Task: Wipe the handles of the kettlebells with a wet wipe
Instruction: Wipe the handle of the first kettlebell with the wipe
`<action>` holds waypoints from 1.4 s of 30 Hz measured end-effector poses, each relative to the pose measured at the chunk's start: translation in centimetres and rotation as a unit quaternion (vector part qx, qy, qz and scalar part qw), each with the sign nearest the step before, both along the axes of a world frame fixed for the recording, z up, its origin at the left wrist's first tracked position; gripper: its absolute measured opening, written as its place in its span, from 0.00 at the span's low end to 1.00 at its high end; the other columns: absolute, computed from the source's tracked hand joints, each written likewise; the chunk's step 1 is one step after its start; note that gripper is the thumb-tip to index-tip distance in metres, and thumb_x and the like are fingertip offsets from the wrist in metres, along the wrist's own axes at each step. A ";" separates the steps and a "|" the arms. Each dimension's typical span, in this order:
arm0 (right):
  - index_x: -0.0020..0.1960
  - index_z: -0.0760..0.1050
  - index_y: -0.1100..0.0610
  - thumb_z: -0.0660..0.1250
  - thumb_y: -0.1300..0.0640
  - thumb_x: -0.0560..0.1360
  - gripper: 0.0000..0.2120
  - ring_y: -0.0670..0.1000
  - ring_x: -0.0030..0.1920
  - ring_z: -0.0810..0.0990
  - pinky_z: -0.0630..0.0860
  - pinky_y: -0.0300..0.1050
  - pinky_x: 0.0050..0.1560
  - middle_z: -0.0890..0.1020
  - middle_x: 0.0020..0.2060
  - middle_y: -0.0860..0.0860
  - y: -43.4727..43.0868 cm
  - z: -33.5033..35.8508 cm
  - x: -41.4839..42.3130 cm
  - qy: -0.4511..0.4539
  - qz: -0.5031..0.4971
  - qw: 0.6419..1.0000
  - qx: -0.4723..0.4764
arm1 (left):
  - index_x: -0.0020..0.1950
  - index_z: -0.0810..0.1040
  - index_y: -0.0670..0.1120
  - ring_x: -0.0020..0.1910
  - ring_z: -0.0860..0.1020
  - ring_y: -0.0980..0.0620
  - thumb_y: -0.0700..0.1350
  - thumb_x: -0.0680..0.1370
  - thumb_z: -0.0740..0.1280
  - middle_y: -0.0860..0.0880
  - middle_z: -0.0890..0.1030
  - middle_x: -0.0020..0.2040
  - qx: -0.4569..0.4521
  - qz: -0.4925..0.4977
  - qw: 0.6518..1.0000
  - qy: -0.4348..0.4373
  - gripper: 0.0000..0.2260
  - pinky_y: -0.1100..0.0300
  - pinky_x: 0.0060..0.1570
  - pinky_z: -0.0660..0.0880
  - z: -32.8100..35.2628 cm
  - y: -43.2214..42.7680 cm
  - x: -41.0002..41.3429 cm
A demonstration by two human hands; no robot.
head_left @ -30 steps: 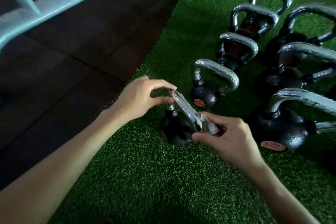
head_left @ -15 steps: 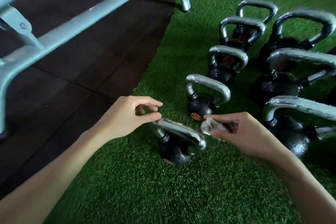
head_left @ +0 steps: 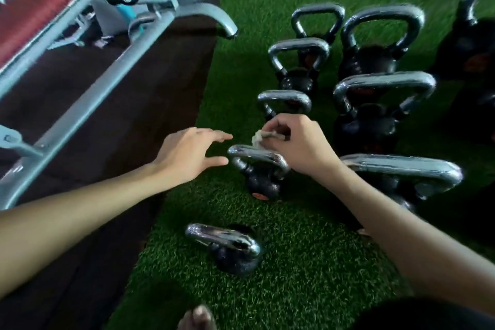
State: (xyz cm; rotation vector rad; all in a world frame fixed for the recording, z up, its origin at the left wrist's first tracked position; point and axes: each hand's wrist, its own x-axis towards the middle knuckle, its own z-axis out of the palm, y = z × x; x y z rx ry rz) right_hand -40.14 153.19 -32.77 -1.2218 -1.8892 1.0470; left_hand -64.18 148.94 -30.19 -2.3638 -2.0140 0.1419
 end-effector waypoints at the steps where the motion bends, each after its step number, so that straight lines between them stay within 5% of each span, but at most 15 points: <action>1: 0.46 0.83 0.51 0.77 0.55 0.73 0.04 0.39 0.40 0.79 0.70 0.25 0.36 0.84 0.39 0.42 0.8 0.1 -0.5 -0.012 0.013 1.000 0.001 | 0.71 0.73 0.66 0.47 0.80 0.60 0.65 0.75 0.70 0.66 0.81 0.53 -0.028 0.007 0.999 -0.023 0.24 0.60 0.37 0.74 0.2 0.4 -0.2; 3: 0.46 0.84 0.51 0.77 0.55 0.73 0.03 0.39 0.38 0.78 0.69 0.25 0.34 0.83 0.38 0.42 2.4 0.2 -1.3 -0.051 0.044 0.998 0.009 | 0.63 0.78 0.68 0.36 0.78 0.63 0.64 0.72 0.73 0.66 0.79 0.36 -0.063 0.019 0.994 -0.092 0.20 0.64 0.31 0.68 0.0 1.5 -0.5; 5: 0.46 0.85 0.51 0.76 0.56 0.73 0.03 0.39 0.38 0.78 0.69 0.24 0.35 0.83 0.37 0.42 3.7 -0.2 -1.9 -0.090 0.062 0.993 0.041 | 0.55 0.82 0.68 0.33 0.79 0.61 0.61 0.71 0.76 0.60 0.81 0.31 -0.075 0.022 0.980 -0.181 0.14 0.62 0.30 0.68 -1.1 2.7 -1.1; 12: 0.50 0.86 0.45 0.76 0.50 0.73 0.06 0.39 0.42 0.80 0.77 0.39 0.44 0.82 0.38 0.39 3.4 -3.0 -2.9 -0.147 0.090 0.977 0.123 | 0.48 0.85 0.64 0.50 0.79 0.65 0.58 0.69 0.78 0.64 0.85 0.51 -0.030 -0.044 0.950 -0.308 0.09 0.62 0.45 0.73 -5.3 4.5 -3.5; 15: 0.58 0.84 0.41 0.69 0.42 0.77 0.11 0.42 0.46 0.79 0.77 0.42 0.48 0.80 0.44 0.42 2.7 -3.3 -2.7 -0.195 0.106 0.967 0.122 | 0.47 0.85 0.65 0.39 0.80 0.62 0.62 0.69 0.77 0.56 0.85 0.41 -0.049 -0.030 0.943 -0.327 0.09 0.57 0.39 0.77 -5.9 5.0 -4.1; 18: 0.58 0.85 0.44 0.69 0.41 0.77 0.14 0.43 0.48 0.79 0.79 0.46 0.50 0.80 0.48 0.43 2.6 -2.8 -2.5 -0.241 0.091 0.961 0.098 | 0.44 0.85 0.62 0.27 0.72 0.60 0.59 0.68 0.78 0.57 0.79 0.30 -0.053 -0.035 0.934 -0.351 0.07 0.66 0.28 0.66 -6.0 5.2 -4.0; 25: 0.53 0.86 0.45 0.73 0.49 0.77 0.07 0.46 0.48 0.83 0.81 0.48 0.48 0.85 0.48 0.43 1.3 -2.7 -5.3 -0.253 0.032 0.957 0.137 | 0.45 0.85 0.61 0.27 0.66 0.57 0.55 0.70 0.78 0.74 0.75 0.31 -0.081 -0.026 0.926 -0.368 0.05 0.65 0.28 0.62 -5.8 4.9 -3.8; 29: 0.49 0.86 0.49 0.72 0.55 0.76 0.05 0.46 0.44 0.82 0.81 0.52 0.47 0.85 0.41 0.45 1.6 -2.7 -5.5 -0.227 0.010 0.962 0.149 | 0.44 0.84 0.62 0.25 0.65 0.57 0.57 0.71 0.77 0.71 0.75 0.29 -0.073 -0.021 0.919 -0.386 0.05 0.65 0.27 0.60 -6.1 4.7 -4.1; 33: 0.53 0.86 0.50 0.72 0.60 0.75 0.10 0.42 0.49 0.83 0.81 0.46 0.54 0.87 0.46 0.42 1.7 -2.7 -4.4 -0.218 -0.010 0.961 0.167 | 0.46 0.84 0.60 0.24 0.65 0.57 0.55 0.73 0.77 0.73 0.74 0.29 -0.075 -0.034 0.916 -0.393 0.04 0.64 0.26 0.60 -6.0 4.5 -4.1; 37: 0.52 0.87 0.50 0.68 0.57 0.77 0.10 0.51 0.41 0.81 0.80 0.50 0.43 0.84 0.40 0.47 1.5 -3.6 -5.3 -0.268 0.044 0.930 0.248 | 0.47 0.85 0.58 0.25 0.66 0.56 0.54 0.73 0.77 0.79 0.72 0.31 -0.062 -0.036 0.919 -0.387 0.05 0.67 0.28 0.66 -5.7 4.1 -3.9; 42: 0.53 0.86 0.51 0.63 0.45 0.81 0.15 0.52 0.39 0.77 0.78 0.51 0.42 0.82 0.42 0.47 0.7 -4.8 -3.1 -0.275 0.034 0.924 0.264 | 0.47 0.83 0.60 0.20 0.63 0.56 0.57 0.73 0.75 0.76 0.73 0.29 -0.059 -0.049 0.926 -0.370 0.05 0.65 0.22 0.58 -5.2 3.4 -3.8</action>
